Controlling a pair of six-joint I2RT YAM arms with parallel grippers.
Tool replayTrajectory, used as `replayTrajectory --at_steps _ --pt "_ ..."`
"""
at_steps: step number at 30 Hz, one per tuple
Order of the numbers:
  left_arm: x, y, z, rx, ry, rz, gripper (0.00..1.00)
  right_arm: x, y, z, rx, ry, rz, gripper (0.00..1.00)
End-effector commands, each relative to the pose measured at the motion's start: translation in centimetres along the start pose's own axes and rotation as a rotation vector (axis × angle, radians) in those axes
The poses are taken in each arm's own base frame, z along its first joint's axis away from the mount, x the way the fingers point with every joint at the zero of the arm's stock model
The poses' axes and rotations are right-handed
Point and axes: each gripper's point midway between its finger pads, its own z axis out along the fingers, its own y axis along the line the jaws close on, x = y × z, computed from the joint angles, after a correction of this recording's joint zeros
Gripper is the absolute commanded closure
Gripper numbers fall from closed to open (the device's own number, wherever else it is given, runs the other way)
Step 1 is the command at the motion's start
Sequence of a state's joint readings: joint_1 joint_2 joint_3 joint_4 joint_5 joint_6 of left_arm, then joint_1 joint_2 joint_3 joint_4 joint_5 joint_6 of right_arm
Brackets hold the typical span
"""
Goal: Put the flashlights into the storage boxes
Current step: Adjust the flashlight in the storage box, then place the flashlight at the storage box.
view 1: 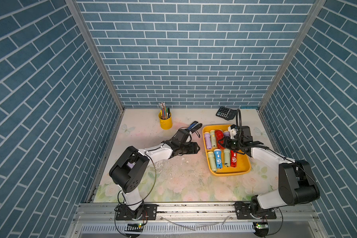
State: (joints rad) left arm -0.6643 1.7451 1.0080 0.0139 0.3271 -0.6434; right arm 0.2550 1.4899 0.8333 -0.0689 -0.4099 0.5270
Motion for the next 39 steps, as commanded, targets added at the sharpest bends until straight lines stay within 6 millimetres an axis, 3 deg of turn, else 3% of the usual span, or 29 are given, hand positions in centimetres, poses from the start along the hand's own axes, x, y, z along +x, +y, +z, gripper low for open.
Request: replayTrajectory --at_steps 1,9,19,23,32,39 --pt "-0.4 -0.5 0.5 0.010 0.001 0.012 0.28 -1.4 -0.5 0.4 0.045 -0.006 0.015 0.82" --pt "-0.3 -0.3 0.8 0.006 0.009 0.019 0.28 -2.4 -0.8 1.6 0.064 0.015 0.022 0.81" --pt "-0.3 -0.1 0.6 -0.005 0.008 0.030 0.28 -3.1 1.2 -1.0 0.013 -0.054 -0.012 0.81" --pt "-0.2 -0.1 0.5 -0.006 0.005 0.029 0.28 -1.2 1.0 -1.5 0.023 -0.028 0.007 0.81" --pt "-0.2 0.0 0.1 -0.009 0.003 0.033 0.28 5.7 -0.5 -2.7 0.130 0.066 0.038 0.81" --pt "0.1 0.0 -0.1 -0.010 0.013 0.034 0.28 8.9 -1.5 -3.3 0.173 0.098 0.059 0.80"
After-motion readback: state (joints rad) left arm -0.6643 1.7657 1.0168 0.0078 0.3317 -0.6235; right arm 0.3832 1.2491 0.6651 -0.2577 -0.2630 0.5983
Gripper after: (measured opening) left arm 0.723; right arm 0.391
